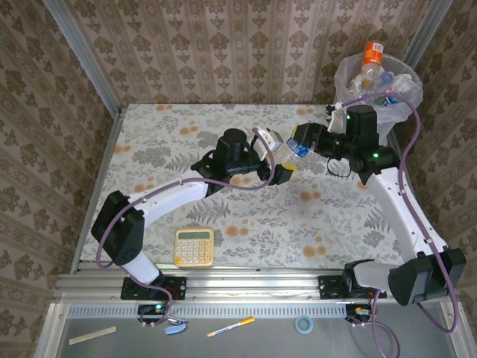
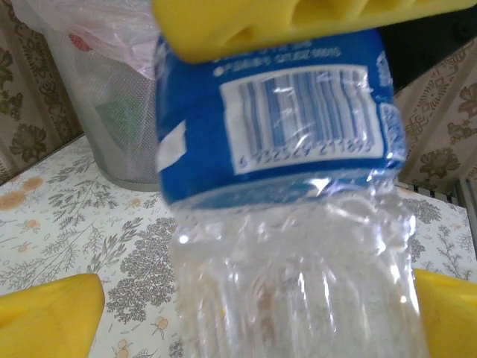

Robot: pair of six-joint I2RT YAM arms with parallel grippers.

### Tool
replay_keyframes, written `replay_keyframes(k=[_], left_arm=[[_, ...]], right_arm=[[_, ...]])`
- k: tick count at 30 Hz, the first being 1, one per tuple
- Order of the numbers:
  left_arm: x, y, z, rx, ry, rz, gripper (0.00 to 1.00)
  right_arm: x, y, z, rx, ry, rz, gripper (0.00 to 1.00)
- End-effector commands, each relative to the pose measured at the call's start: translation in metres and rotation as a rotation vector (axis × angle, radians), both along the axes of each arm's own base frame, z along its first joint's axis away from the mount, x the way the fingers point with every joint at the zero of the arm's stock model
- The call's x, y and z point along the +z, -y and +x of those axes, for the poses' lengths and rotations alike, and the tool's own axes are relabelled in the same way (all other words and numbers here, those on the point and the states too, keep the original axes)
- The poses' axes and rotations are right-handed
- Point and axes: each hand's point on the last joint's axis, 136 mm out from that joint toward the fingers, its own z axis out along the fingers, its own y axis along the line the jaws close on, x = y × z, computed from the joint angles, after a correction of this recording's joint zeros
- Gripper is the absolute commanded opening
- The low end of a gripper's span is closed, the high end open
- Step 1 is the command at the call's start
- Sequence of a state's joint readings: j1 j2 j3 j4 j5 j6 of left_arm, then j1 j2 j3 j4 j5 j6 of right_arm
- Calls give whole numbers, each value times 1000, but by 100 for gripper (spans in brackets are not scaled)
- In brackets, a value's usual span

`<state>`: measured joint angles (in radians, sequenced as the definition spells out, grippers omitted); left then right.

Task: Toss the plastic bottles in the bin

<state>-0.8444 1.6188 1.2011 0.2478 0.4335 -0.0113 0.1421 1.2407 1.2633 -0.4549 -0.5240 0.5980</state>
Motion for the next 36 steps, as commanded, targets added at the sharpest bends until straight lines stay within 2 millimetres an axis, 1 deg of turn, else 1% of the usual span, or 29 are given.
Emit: replay_keyframes(k=[1,4,6,7,9,12,15,18,22,25,28,31,36], left_arm=[[28,-15,3,36,30,-72,100],[28,-32,4,66,9,-96,100],[27,-46,6,94,3,-104,100],[25,-52,6,108,-4,-101,100],[21,-66,8,141,-11,-94,100],[14,-84,9,182,-24,-83,100],[6,-101,11,230,-31,-75,100],[0,-117,15,275,-43,-85,100],[-4,-131,21,315,-57,-103,100],[-7,-136,25,330,-63,-101,100],[-10,-139,28,338,-69,-99,100],[-14,-142,31,346,-80,-98,100],[-18,-145,35,359,-92,-104,100]], right_arm=[[55,25,-10,-85,168,-89,43],[99,65,-11,-251,332,-214,42],[135,95,-16,-392,463,-297,40],[151,106,-19,-449,532,-334,40],[190,129,-31,-579,698,-413,41],[235,155,-51,-743,900,-522,41],[268,176,-65,-890,1015,-621,39],[289,189,-71,-985,1098,-683,39],[299,200,-62,-1023,1117,-719,39],[298,207,-49,-1029,1090,-735,38],[297,212,-36,-1024,1067,-716,39],[293,211,-18,-995,1037,-691,39],[283,209,23,-934,955,-651,39]])
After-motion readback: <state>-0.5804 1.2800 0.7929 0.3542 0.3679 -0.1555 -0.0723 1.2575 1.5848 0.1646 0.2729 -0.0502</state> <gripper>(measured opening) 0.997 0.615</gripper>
